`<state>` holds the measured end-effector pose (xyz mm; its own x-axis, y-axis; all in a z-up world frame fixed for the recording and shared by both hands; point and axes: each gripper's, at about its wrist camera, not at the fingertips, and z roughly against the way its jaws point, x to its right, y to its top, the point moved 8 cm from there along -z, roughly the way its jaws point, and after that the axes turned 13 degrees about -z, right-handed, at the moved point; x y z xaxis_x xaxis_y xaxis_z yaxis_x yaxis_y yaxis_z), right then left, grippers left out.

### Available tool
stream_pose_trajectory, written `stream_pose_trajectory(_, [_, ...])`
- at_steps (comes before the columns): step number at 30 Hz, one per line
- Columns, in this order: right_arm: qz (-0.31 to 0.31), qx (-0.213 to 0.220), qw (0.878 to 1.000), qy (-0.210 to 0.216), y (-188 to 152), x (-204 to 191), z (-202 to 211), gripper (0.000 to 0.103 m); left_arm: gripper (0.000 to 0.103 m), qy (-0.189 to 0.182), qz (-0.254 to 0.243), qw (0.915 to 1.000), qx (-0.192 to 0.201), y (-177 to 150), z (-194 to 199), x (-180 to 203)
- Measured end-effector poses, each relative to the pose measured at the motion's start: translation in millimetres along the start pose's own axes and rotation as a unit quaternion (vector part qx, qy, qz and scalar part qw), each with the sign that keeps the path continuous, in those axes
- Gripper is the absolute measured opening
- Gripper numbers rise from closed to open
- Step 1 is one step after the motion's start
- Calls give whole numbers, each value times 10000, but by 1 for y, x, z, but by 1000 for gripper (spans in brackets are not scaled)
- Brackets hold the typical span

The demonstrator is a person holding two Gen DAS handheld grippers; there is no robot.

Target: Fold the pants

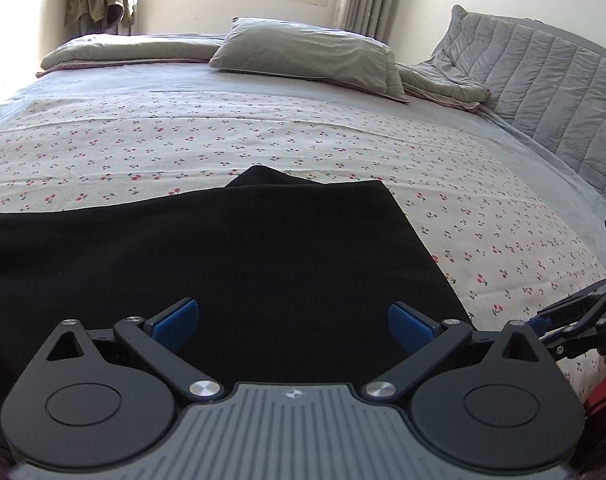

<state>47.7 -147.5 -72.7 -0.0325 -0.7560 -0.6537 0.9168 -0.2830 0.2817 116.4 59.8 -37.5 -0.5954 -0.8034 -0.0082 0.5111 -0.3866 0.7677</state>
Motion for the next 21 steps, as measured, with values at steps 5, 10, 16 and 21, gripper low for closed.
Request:
stream_pose_trajectory(5, [-236, -279, 9991, 232, -11, 8, -5, 45, 103, -613, -519, 9967, 99, -19, 5, 30])
stream_pose_trajectory(10, [-439, -354, 9976, 413, -16, 10, -6, 30, 103, -1110, -1156, 9868, 250, -30, 9, 61])
stream_pose_trajectory(16, [-576, -343, 9954, 687, -12, 3, 6, 28, 103, -1549, -1789, 9701, 537, -32, 17, 96])
stream_pose_trajectory(21, [-497, -208, 9942, 934, -5, -12, 18, 28, 102, -1501, -2008, 9660, 635, -30, 7, 118])
